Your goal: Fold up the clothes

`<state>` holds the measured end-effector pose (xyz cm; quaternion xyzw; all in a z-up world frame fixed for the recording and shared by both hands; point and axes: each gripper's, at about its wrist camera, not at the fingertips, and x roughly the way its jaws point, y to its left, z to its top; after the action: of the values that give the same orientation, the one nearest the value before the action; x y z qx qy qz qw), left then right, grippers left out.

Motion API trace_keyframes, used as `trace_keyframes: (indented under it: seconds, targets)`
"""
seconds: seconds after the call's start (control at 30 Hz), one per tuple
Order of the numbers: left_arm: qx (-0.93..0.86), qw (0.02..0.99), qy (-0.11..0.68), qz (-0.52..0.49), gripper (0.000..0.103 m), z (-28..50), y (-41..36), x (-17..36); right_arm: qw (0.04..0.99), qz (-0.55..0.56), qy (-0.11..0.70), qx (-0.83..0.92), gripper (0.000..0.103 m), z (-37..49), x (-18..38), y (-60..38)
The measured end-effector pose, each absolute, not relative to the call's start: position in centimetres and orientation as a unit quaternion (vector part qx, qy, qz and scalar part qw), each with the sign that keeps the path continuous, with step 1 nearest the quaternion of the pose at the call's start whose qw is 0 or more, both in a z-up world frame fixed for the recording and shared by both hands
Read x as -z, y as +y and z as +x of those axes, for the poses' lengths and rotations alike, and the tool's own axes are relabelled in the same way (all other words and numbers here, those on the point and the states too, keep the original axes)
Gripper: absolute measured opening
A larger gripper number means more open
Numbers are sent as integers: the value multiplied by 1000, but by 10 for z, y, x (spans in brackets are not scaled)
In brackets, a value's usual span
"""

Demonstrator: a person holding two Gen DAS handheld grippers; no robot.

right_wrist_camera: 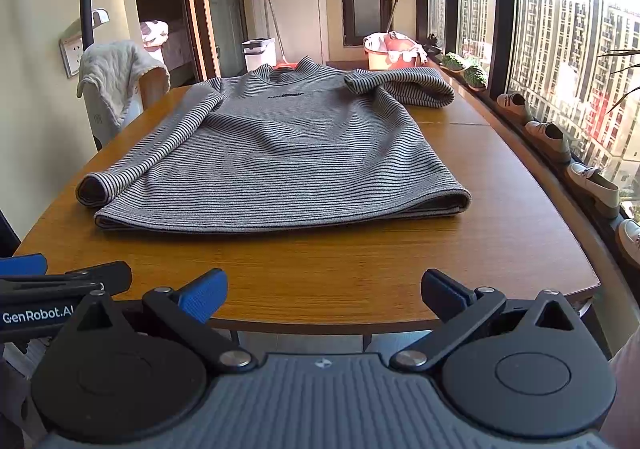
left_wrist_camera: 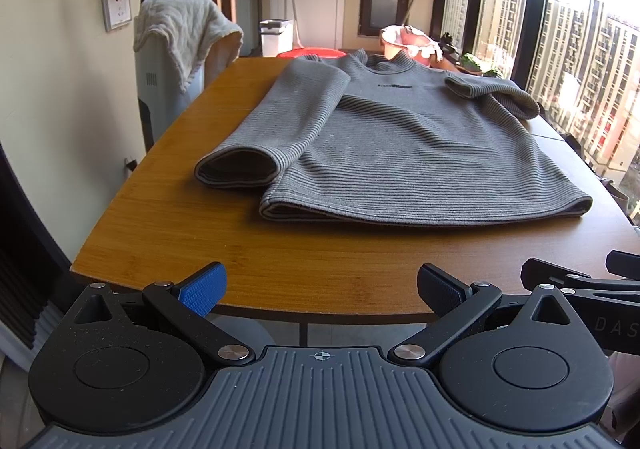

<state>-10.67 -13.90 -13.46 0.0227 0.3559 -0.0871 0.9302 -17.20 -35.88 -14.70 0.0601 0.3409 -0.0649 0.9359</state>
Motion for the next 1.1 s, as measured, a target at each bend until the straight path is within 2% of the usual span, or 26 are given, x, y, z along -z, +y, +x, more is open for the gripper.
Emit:
trace_keyframes:
  seconds: [0.3,0.7,0.8,0.93,1.1]
  targets:
    - [118,930,348,13,103,-75,-146,124,937,72,334,76,103,-156,142,-375]
    - [184,903,388,-18,103,32,-171,134,938,91,320,94,103,-82,139,-411]
    - [193,903,385,-17,103,53,-177,130,951,88,290,62,103,-58,138,-414]
    - [197,896,396,-26,103,86,-182,129,959,136,246,30,103,-25,128,-425]
    - [190,891,410,-43,103,115,-182,142,934,172,313,-9,103,36,139,-435]
